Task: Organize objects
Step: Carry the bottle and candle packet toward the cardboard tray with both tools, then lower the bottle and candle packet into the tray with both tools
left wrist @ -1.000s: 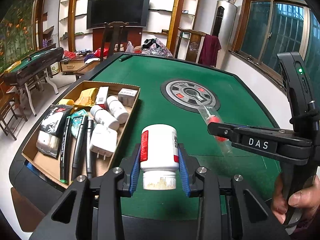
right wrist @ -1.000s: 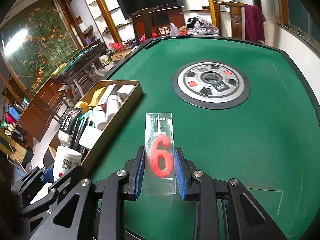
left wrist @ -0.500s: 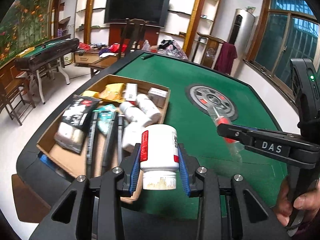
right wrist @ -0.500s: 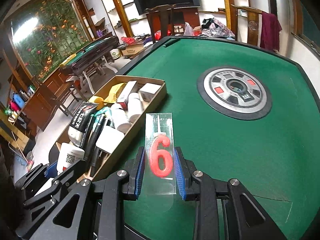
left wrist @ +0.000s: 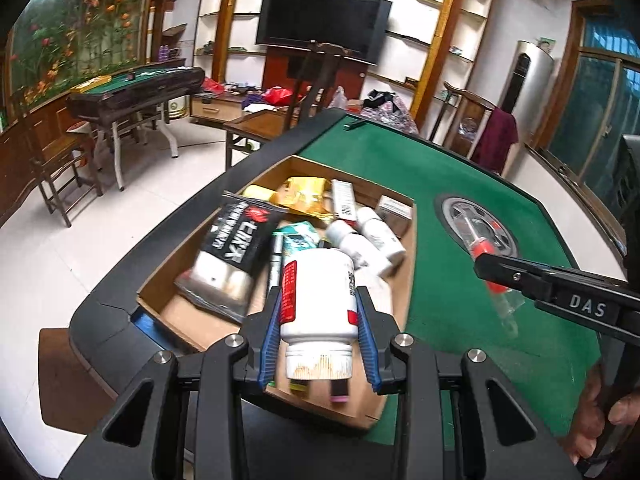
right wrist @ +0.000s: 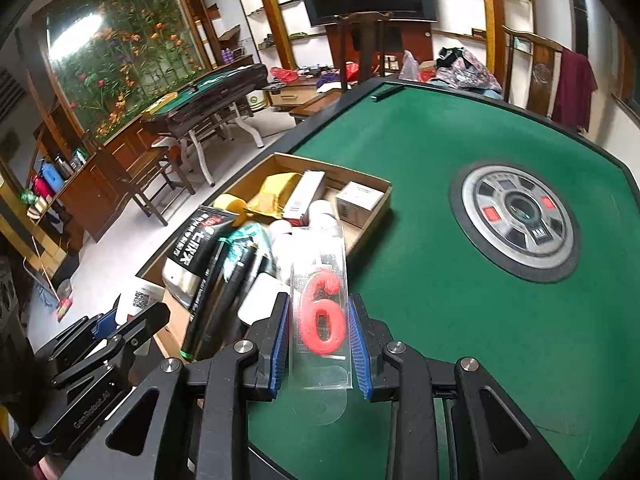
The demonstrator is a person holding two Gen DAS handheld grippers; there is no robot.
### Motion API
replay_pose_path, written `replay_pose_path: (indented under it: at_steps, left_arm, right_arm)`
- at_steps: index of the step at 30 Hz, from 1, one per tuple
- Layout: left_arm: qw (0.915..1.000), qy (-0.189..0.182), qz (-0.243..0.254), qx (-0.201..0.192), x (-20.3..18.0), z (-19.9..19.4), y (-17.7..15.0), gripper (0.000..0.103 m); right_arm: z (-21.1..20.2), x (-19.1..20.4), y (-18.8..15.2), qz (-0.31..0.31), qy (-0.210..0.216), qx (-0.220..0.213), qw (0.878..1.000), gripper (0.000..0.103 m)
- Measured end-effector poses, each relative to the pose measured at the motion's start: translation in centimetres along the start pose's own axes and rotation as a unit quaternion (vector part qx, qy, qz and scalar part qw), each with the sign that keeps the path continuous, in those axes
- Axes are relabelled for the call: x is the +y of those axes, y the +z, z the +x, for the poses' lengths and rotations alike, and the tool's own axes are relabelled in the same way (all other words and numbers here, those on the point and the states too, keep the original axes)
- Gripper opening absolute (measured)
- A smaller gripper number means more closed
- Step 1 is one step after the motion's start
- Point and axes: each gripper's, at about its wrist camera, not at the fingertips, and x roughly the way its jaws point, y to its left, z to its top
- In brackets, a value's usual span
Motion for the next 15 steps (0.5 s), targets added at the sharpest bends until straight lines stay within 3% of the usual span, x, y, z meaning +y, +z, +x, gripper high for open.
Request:
replay_pose_path:
  at_steps: [15]
  left_arm:
    - [0.9994,0.017,-0.024,0.02,2.8,3.2,0.2,0.034]
  right_arm:
    - [4.0,1.3,2.8,-0.001,0.023,0.024,0.999,0.031]
